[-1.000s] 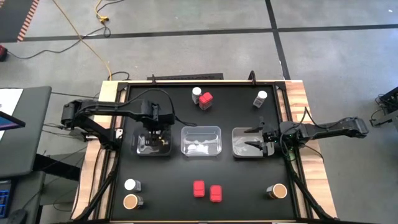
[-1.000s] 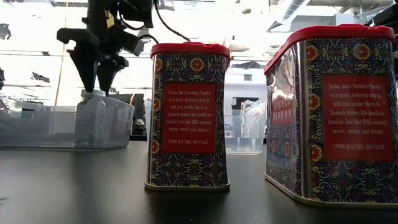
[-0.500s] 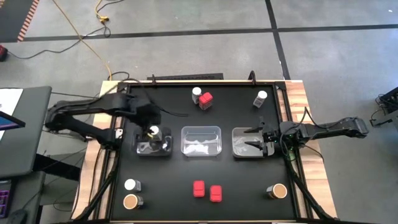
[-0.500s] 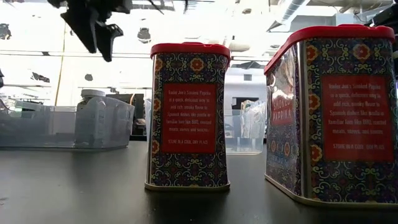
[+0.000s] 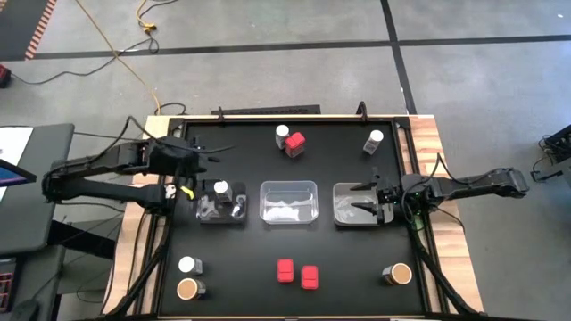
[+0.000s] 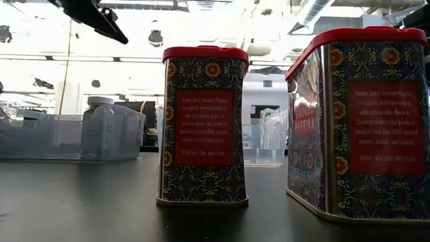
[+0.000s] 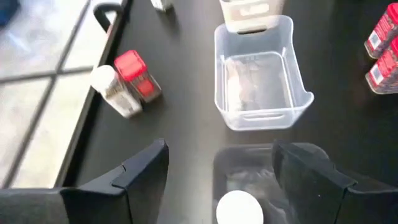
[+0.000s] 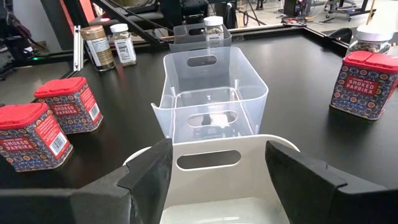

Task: Sort spices by type
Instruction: Put the top red seasoning can into the white bin

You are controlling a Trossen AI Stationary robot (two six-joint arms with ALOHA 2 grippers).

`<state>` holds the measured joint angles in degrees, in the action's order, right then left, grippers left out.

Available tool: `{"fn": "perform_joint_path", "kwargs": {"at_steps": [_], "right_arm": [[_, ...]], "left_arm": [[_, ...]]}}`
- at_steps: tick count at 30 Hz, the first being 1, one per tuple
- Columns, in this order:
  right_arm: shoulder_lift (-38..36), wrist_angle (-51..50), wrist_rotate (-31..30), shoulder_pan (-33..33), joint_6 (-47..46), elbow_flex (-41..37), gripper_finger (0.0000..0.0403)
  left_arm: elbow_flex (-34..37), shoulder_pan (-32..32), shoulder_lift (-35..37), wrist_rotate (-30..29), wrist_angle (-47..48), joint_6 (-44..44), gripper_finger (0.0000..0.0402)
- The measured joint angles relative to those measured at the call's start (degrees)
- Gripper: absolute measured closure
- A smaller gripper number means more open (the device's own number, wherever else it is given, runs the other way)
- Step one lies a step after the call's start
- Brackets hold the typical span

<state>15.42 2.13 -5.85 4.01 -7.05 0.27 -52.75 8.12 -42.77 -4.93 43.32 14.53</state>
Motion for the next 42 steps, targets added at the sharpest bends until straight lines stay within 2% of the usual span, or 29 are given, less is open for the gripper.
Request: {"fn": "perform_joint_path", "kwargs": {"at_steps": [7,13,21,42], "right_arm": [[0.0,0.0,0.0,0.0,0.0,0.0,0.0117],[0.0,0.0,0.0,0.0,0.0,0.0,0.0117],[0.0,0.0,0.0,0.0,0.0,0.0,0.0117],[0.0,0.0,0.0,0.0,0.0,0.0,0.0117]], "left_arm": [[3.3,0.6,3.0,-0.4,-3.7,3.3,0.0131],[3.3,3.0,4.6,-2.3,-3.8,0.9,0.0131],[3.4,3.3,4.2,-3.3,-3.8,-7.2,0.0131],[3.4,3.3,4.2,-3.3,-3.8,-8.2,0.0131]]}}
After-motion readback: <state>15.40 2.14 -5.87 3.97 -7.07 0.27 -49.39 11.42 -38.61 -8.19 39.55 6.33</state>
